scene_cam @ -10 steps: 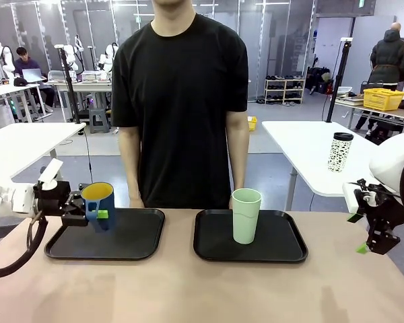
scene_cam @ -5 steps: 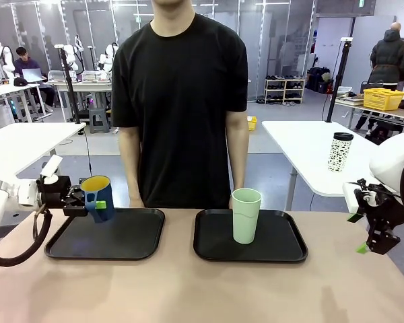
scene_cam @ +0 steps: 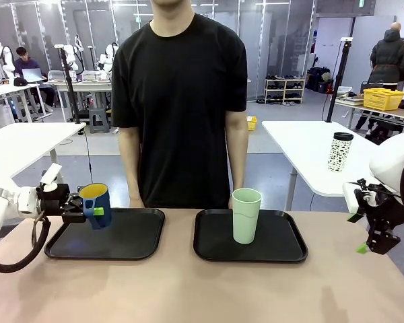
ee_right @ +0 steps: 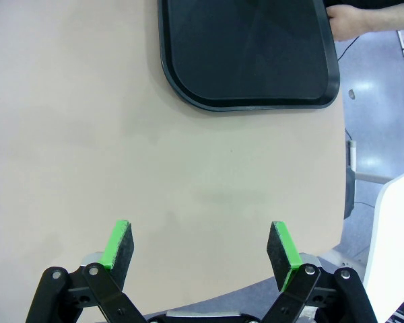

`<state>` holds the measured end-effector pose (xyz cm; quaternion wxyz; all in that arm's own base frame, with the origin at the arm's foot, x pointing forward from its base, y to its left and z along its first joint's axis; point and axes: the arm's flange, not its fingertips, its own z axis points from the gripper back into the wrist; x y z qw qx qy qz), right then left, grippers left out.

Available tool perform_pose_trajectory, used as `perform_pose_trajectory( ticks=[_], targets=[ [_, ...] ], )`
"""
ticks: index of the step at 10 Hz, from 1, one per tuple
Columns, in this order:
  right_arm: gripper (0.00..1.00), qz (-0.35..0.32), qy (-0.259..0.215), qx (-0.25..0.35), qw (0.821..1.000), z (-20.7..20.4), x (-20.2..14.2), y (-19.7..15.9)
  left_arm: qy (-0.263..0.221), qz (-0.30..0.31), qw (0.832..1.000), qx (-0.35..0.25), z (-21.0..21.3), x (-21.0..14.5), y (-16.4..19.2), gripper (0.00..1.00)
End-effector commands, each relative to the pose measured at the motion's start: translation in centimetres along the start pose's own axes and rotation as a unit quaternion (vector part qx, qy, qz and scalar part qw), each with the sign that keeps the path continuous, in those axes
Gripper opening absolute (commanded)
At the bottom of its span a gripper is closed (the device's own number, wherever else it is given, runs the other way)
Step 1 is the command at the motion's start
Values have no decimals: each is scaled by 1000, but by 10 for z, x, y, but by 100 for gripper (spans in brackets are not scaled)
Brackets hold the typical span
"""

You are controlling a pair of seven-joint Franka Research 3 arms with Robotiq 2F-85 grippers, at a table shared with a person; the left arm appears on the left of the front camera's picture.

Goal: Sort and store the cups by type.
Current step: Pick up the Handle plastic cup and place it into the empty Flat Tray.

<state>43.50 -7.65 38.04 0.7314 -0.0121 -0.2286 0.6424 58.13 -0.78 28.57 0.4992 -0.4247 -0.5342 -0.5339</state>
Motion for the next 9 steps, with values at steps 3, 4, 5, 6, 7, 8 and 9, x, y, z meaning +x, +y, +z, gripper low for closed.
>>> perform_pose_trajectory(
  ticks=[3, 4, 5, 6, 7, 8, 9],
  targets=[
    [100, 0, 4, -3, 1000, 1, -1, 1, 8, -9, 1000, 9, 12, -24, 16, 75],
    [100, 0, 4, -3, 1000, 1, -1, 1, 5, -6, 1000, 8, 15, -29, 19, 75],
    [100, 0, 4, -3, 1000, 1, -1, 1, 4, -4, 1000, 6, 16, -35, 22, 75],
    [100, 0, 4, -3, 1000, 1, -1, 1, 4, -2, 1000, 3, 16, -40, 25, 75],
    [100, 0, 4, -3, 1000, 1, -1, 1, 1, 1, 1000, 4, 15, -45, 29, 75],
    [100, 0, 4, -3, 1000, 1, -1, 1, 2, 2, 1000, 3, 15, -50, 31, 75],
    [100, 0, 4, -3, 1000, 1, -1, 1, 1, 5, 1000, 1, 15, -55, 33, 75]
  ],
)
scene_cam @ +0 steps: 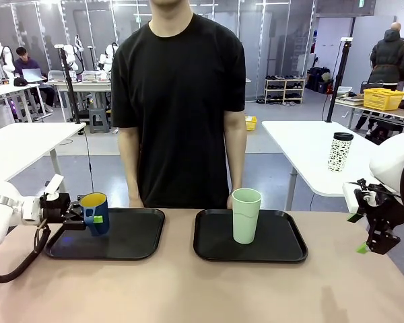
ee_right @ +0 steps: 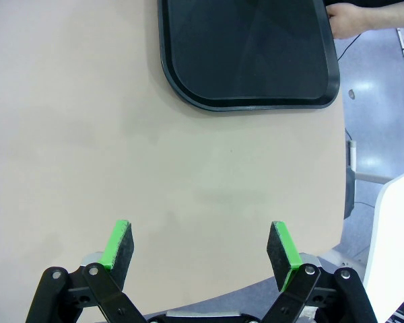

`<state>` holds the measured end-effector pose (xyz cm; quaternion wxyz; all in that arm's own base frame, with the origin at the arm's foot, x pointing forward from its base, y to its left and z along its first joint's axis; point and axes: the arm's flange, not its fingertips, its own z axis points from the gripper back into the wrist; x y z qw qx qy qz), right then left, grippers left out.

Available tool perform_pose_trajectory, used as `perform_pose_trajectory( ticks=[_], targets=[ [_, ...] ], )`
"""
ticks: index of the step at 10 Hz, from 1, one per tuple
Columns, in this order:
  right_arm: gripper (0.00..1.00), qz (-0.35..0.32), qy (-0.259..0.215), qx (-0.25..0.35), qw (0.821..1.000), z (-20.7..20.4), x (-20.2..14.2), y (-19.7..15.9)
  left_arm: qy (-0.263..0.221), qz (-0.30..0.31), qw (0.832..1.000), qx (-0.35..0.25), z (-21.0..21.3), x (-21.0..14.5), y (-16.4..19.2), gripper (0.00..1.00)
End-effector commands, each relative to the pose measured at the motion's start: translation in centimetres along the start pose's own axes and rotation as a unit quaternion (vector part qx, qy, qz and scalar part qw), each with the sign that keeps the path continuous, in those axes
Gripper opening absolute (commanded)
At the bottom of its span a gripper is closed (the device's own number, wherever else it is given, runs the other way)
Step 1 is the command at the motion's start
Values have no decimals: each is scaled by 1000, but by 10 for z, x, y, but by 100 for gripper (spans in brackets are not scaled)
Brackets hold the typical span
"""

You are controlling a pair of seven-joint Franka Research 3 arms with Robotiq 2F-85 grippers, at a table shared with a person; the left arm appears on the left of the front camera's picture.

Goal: Sort and store the cups by type.
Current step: Pick up the Handle plastic cup and place it into the empty Flat Tray.

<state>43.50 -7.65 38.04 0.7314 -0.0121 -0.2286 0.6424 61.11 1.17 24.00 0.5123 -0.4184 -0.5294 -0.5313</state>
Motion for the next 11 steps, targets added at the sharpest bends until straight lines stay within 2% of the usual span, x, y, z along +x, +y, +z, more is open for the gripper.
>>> perform_pose_trajectory(
  ticks=[1, 10, 11],
  targets=[
    [100, 0, 4, -3, 1000, 1, 0, 1, -14, -5, 1000, -11, 1, -7, 11, 75],
    [100, 0, 4, -3, 1000, 1, 0, 1, -3, 11, 1000, -3, 3, -33, 16, 75],
    [100, 0, 4, -3, 1000, 1, 0, 1, 1, 14, 1000, -2, 4, -33, 15, 82]
  ],
)
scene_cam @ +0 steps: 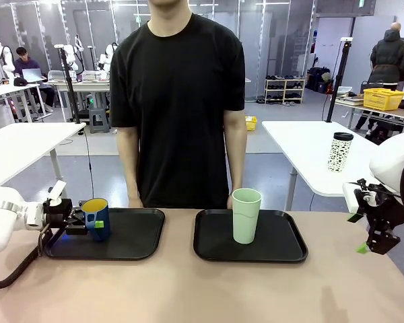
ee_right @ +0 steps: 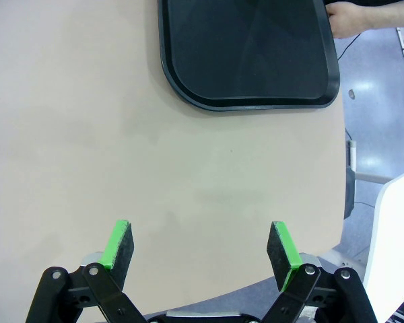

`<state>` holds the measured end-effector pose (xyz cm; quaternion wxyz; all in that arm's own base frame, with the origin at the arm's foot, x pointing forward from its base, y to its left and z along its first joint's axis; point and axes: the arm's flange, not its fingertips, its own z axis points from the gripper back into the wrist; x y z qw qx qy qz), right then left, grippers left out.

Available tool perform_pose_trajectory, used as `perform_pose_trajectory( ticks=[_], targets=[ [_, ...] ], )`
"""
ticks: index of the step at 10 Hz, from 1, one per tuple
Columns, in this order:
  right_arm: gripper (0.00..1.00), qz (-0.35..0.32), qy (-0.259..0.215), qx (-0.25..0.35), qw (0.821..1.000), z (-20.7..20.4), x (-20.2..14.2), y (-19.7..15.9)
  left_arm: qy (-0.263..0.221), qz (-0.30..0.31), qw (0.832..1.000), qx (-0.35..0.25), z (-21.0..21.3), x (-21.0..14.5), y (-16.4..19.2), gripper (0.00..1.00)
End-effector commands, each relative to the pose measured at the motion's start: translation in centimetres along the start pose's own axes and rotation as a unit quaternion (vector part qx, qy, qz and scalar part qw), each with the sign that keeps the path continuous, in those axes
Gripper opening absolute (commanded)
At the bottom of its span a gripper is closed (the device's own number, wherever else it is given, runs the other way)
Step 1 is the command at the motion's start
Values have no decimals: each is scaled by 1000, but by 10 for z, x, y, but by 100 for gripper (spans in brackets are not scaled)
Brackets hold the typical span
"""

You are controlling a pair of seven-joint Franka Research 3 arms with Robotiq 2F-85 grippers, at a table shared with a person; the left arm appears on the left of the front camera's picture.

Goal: Sort and store the cups by type.
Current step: Pick up the Handle plastic cup and place it into the empty Flat Tray.

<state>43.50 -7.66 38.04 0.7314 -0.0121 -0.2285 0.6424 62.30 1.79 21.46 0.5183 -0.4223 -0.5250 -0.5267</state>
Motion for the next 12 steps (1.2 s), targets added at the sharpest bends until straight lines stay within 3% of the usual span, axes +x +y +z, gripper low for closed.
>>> perform_pose_trajectory(
  ticks=[1, 2, 8, 12],
  targets=[
    [100, 0, 4, -3, 1000, 1, 0, 1, 4, 9, 1000, 2, 3, -7, 6, 95],
    [100, 0, 4, -3, 1000, 1, 0, 1, 9, 10, 1000, 2, 5, -9, 6, 100],
    [100, 0, 4, -3, 1000, 1, 0, 1, 25, 5, 998, 51, 33, -6, -2, 100],
    [100, 0, 4, -3, 1000, 1, 0, 1, 42, 5, 996, 83, 67, 0, -26, 100]
  ],
)
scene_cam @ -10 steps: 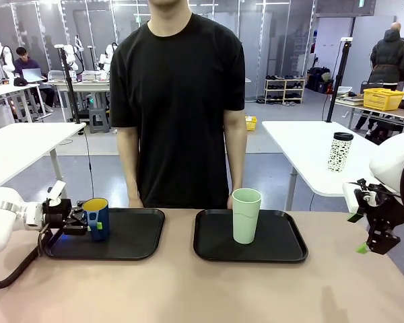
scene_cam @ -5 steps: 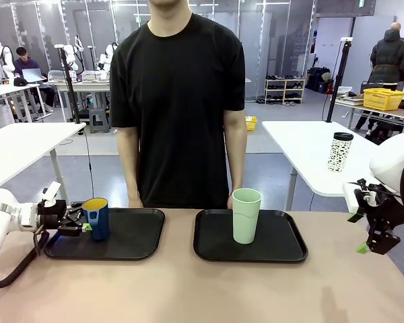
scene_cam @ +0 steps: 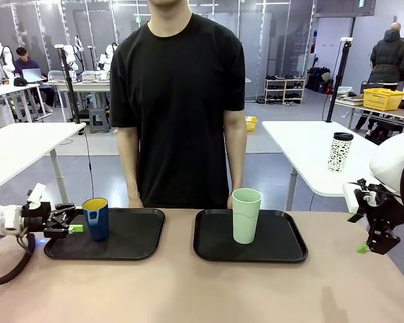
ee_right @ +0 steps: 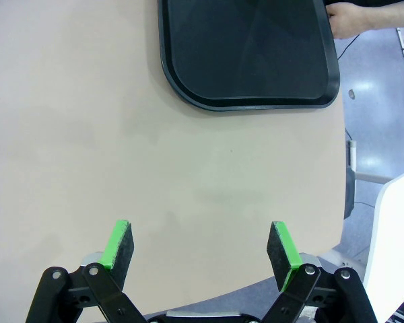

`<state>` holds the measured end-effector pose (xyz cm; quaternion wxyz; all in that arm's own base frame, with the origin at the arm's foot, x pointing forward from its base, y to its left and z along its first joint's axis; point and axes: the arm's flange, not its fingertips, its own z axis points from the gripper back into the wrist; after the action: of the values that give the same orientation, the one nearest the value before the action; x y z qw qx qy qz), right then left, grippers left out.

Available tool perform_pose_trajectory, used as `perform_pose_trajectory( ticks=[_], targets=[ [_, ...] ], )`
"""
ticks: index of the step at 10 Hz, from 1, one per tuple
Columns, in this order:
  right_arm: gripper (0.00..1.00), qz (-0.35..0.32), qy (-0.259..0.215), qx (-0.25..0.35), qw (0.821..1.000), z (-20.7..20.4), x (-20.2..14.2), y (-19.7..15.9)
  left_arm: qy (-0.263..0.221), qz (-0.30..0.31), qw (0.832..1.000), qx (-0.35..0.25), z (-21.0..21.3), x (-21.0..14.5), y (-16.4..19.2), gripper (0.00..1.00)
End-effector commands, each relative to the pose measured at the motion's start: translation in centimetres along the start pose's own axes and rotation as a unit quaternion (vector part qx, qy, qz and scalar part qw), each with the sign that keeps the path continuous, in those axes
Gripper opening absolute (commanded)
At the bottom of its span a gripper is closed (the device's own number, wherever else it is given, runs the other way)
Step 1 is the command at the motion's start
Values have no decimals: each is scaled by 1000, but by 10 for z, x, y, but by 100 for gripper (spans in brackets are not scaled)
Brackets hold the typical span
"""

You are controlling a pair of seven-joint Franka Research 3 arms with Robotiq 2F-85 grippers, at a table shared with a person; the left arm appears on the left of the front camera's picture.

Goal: Sort and store the cups by type.
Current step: Pick up the Handle plastic cup and place it into the empty Flat Tray.

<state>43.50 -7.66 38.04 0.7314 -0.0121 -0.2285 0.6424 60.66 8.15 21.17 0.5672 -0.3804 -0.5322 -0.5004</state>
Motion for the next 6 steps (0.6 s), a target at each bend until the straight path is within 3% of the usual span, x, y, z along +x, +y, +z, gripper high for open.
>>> perform_pose_trajectory(
  ticks=[1, 3, 6],
  targets=[
    [100, 0, 4, -3, 1000, 1, 0, 1, 23, -15, 999, 34, 16, 12, -22, 100],
    [100, 0, 4, -3, 1000, 1, 0, 1, 96, -32, 993, 62, 32, 34, -37, 100],
    [100, 0, 4, -3, 1000, 1, 0, 1, 209, -39, 969, 126, 30, 79, -68, 100]
  ],
)
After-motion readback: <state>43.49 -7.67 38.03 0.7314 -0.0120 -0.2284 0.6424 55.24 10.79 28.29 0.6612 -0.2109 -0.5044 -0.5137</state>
